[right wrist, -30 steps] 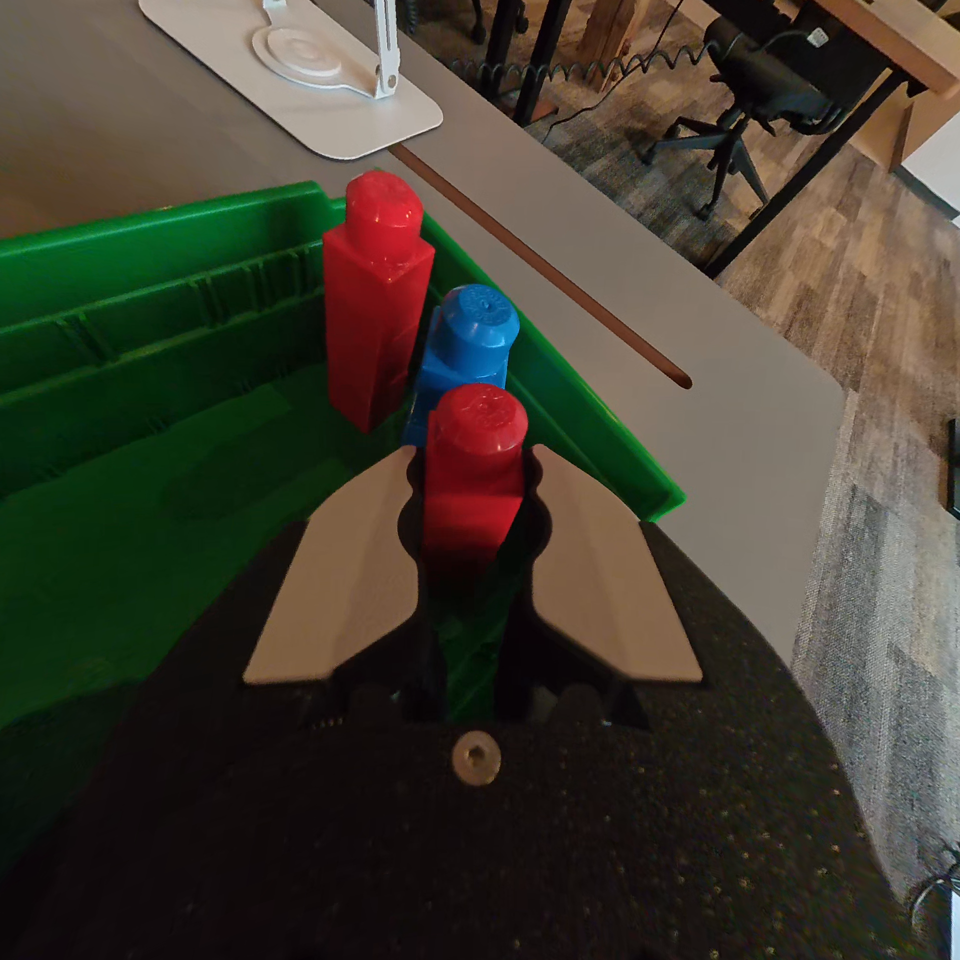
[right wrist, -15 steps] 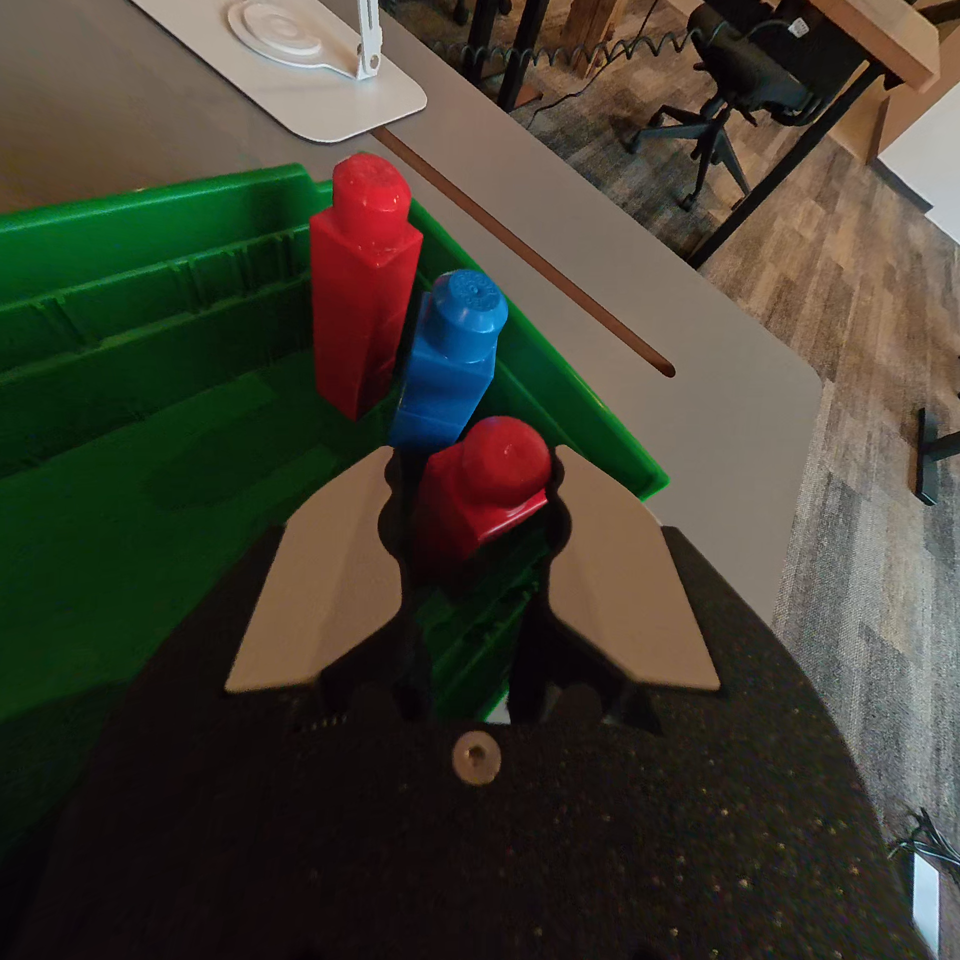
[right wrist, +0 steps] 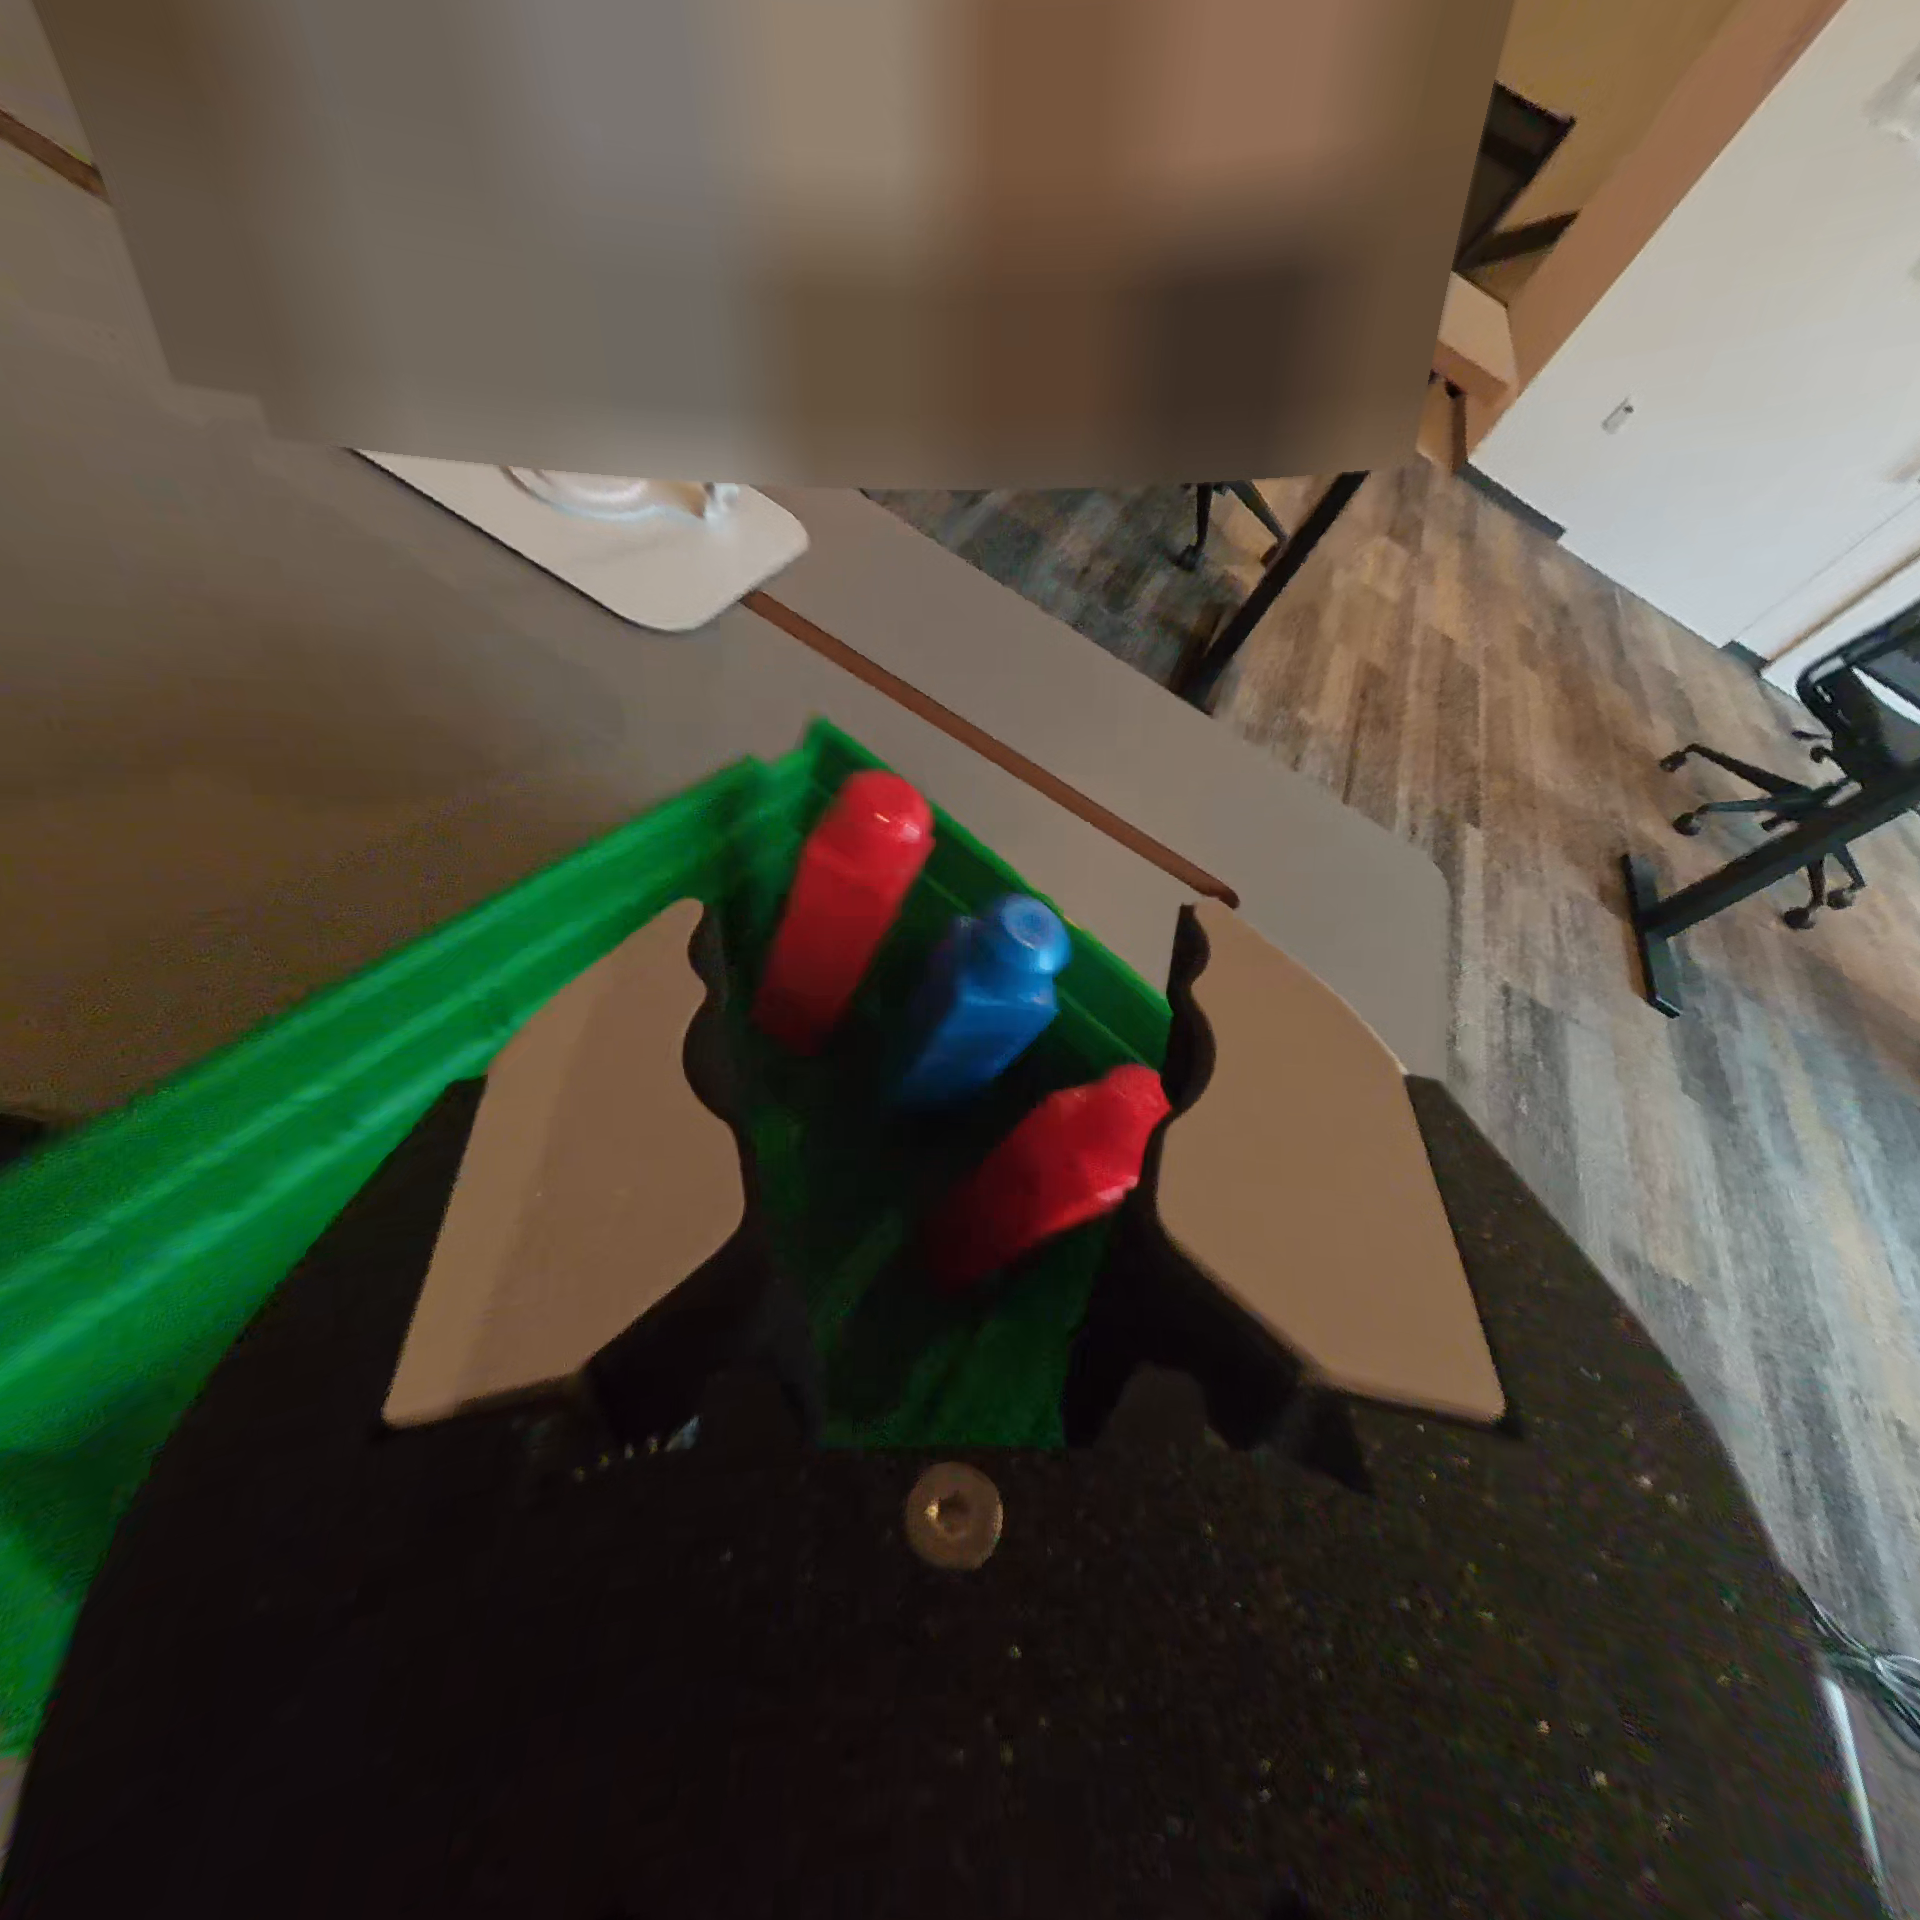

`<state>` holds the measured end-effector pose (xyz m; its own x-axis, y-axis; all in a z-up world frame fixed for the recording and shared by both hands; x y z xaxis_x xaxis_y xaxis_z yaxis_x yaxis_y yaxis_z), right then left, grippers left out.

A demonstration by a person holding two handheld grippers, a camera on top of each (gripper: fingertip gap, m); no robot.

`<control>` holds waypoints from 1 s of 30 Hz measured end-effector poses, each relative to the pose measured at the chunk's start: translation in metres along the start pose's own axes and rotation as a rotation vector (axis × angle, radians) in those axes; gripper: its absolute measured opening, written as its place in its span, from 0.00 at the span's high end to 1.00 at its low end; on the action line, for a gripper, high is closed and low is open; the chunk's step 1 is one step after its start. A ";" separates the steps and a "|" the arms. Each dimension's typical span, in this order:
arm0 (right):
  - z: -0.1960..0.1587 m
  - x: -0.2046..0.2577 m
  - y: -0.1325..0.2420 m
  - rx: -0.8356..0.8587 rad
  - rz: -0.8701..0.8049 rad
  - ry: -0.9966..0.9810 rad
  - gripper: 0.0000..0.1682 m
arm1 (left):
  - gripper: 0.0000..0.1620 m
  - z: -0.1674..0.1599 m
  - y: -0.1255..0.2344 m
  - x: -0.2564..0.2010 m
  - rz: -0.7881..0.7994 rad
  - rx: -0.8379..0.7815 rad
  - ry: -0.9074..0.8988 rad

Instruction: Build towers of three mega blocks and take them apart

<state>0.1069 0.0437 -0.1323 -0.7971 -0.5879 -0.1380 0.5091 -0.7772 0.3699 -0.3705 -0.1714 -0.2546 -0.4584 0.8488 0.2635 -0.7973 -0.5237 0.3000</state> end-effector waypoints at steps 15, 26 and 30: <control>0.015 0.225 0.019 -0.233 0.487 0.091 0.52 | 0.60 0.000 0.001 0.002 0.026 -0.007 0.013; -0.051 0.259 -0.039 -0.339 0.556 0.023 0.56 | 0.60 0.001 0.003 0.003 0.069 -0.010 0.008; -0.070 0.264 -0.049 -0.289 0.562 0.010 0.57 | 0.60 0.002 0.004 0.002 0.116 -0.013 -0.016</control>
<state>-0.1054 -0.0888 -0.2513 -0.3799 -0.9250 -0.0041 0.9176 -0.3774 0.1250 -0.3736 -0.1723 -0.2510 -0.5412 0.7814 0.3106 -0.7446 -0.6169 0.2547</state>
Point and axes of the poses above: each gripper's, where its closed fingertips meet, y back along the fingers, z out of its top, x = y × z across the jaws, the point moved 9 cm from there along y, back along the fingers, and after that the axes turned 13 degrees about -y, right-handed, at the moved point
